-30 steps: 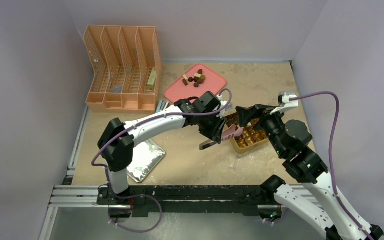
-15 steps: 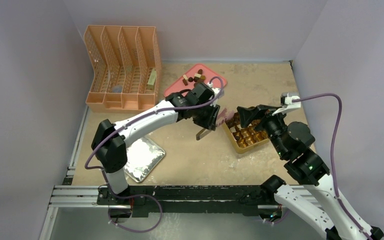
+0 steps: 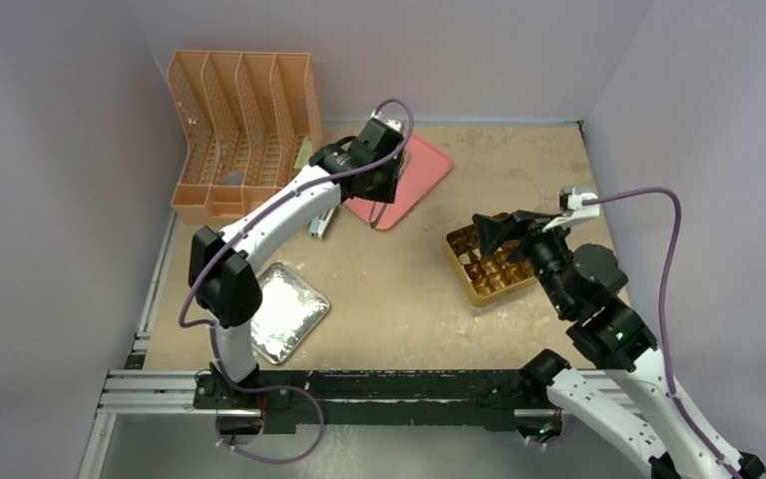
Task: Pack the chocolate
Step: Pick up the fake chocolate from the plate.
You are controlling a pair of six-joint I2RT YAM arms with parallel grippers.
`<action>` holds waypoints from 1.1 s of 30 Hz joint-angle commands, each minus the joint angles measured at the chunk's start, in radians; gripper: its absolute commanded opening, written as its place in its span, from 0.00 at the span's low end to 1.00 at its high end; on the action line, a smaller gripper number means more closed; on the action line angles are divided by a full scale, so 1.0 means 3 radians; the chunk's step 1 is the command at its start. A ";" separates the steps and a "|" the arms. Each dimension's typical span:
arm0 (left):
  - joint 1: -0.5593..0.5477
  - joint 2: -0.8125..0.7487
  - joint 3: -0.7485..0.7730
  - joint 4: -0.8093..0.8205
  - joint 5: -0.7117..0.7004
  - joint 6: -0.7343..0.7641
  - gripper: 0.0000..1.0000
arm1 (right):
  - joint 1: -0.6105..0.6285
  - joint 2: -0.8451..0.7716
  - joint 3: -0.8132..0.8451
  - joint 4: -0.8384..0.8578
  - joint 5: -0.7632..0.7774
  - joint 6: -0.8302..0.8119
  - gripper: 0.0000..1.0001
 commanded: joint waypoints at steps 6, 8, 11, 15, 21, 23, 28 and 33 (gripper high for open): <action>0.0339 0.0525 0.0505 -0.0101 -0.0618 -0.0052 0.33 | -0.0007 -0.0059 -0.0014 0.0110 -0.0030 0.0016 0.99; 0.0392 0.0631 0.0576 -0.0064 -0.0630 -0.0053 0.34 | -0.0008 -0.0068 -0.0013 0.0110 -0.0029 0.0015 0.99; 0.0485 0.0817 0.0751 -0.0027 -0.0565 -0.0064 0.34 | -0.0008 -0.0081 -0.0022 0.0118 -0.0031 0.0011 0.99; 0.0598 0.1023 0.0876 0.0072 -0.0367 -0.0091 0.34 | -0.0007 -0.0084 -0.0012 0.0106 -0.0034 0.0000 0.99; 0.0681 0.1252 0.1029 0.0131 -0.0157 -0.0131 0.35 | -0.0008 -0.0105 0.0035 0.0094 0.0003 -0.0043 0.99; 0.0704 0.1317 0.1076 0.0119 -0.0083 -0.0135 0.35 | -0.0007 -0.0104 0.0038 0.0103 0.0004 -0.0046 0.99; 0.0728 0.1401 0.1106 0.0121 -0.0055 -0.0150 0.35 | -0.0007 -0.0087 0.0048 0.0105 -0.0024 -0.0046 0.99; 0.0738 0.1441 0.1099 0.0103 -0.0037 -0.0158 0.35 | -0.0004 -0.0105 0.0020 0.0109 -0.0017 -0.0040 0.99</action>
